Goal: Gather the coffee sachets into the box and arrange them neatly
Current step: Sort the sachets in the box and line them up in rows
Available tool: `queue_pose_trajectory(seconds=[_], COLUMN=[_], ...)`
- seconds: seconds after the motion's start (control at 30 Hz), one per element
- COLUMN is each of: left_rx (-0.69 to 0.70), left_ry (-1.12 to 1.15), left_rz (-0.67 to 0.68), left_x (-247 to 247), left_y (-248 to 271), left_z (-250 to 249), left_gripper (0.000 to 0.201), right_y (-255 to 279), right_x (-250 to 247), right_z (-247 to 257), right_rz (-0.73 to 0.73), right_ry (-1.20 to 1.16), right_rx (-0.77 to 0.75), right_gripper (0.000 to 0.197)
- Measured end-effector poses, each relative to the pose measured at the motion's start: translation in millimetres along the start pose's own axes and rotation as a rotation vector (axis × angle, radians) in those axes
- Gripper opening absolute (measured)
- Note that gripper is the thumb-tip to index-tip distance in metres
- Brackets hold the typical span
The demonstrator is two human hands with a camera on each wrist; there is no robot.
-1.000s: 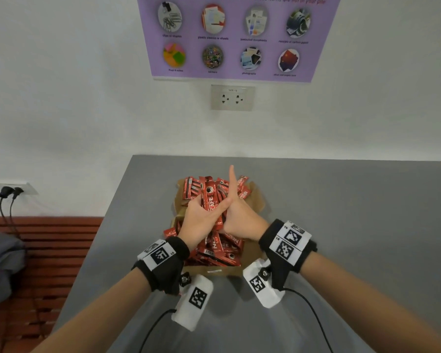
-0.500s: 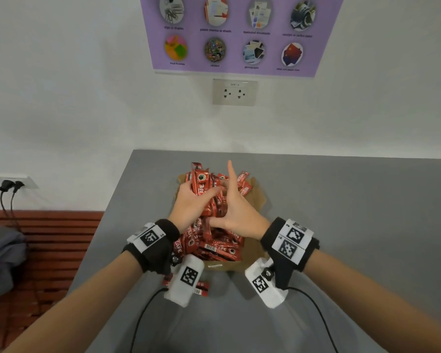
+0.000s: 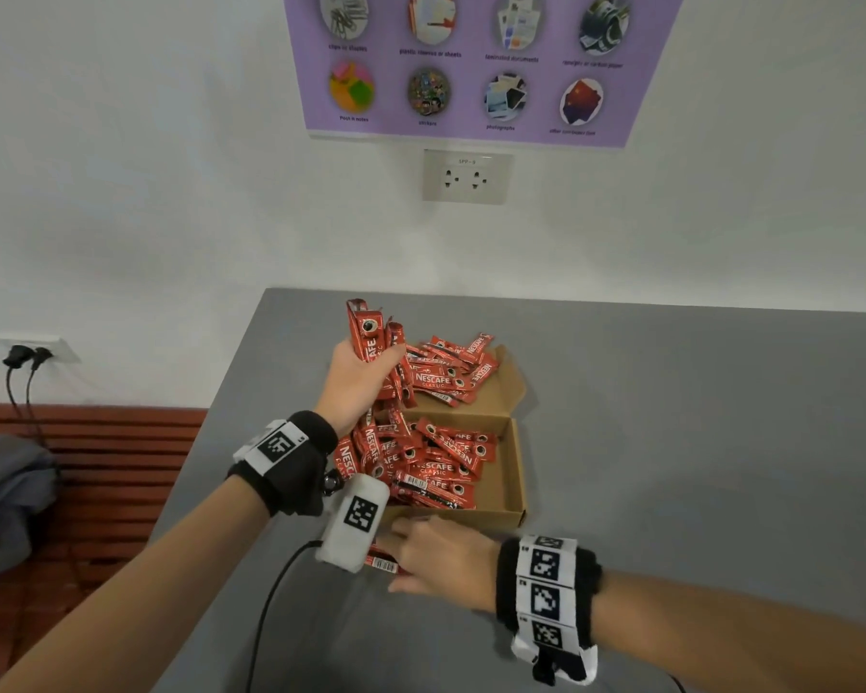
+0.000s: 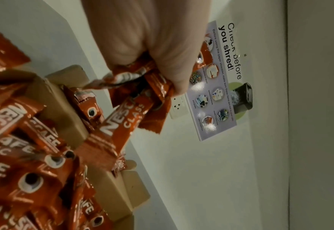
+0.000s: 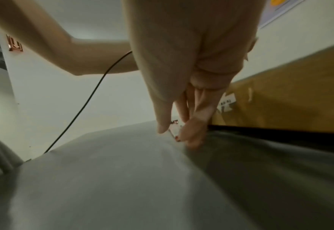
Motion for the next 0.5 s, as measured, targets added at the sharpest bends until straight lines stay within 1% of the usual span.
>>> queue_pose_trajectory(seconds=[0.07,0.1,0.17,0.2,0.3,0.37,0.43,0.5], left_rx=[-0.002,-0.002,-0.001,-0.006,-0.027,-0.026,-0.045,-0.053], left_ry=[0.004,-0.01,-0.058,-0.075,-0.091,-0.12,-0.157,-0.214], left_rz=[-0.005,0.001,0.035,0.055,0.08,0.084,0.11,0.126], left_x=[1.4,2.4,6.2,7.6,9.2,8.7,11.8,15.1], left_y=[0.4,0.7,1.9,2.0,1.7,0.3,0.3,0.5], left_z=[2.2,3.5,4.9,6.3,8.8,9.8,12.7,15.2], left_gripper=[0.005,0.007,0.016,0.02,0.024,0.023,0.022,0.02], right_y=[0.4,0.6,1.9,2.4,1.4,-1.8,-6.3,-8.5], right_x=[1.7,1.8,0.5,0.4,0.6,4.0,10.2,12.7], right_z=[0.8,-0.2,-5.0,-8.1,-15.1,-13.9,-6.7,2.7], right_rz=[0.005,-0.006,-0.032,-0.036,-0.107,-0.123,-0.094,-0.086], right_ry=[-0.03,-0.064,-0.121,-0.135,-0.168,-0.191,-0.206,-0.206], right_rx=[0.009,0.02,0.047,0.062,0.118,0.135,0.098,0.017], right_gripper=[0.041,0.035,0.021,0.019,0.023,0.032,0.045,0.054])
Point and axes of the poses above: each hand's wrist, its own y-axis away from the middle knuckle, its own x-axis out of the palm, z = x × y, the point moved 8 cm from there along -y, towards the middle knuckle, and after that the axes turned 14 degrees about y, right-handed, at the moved point
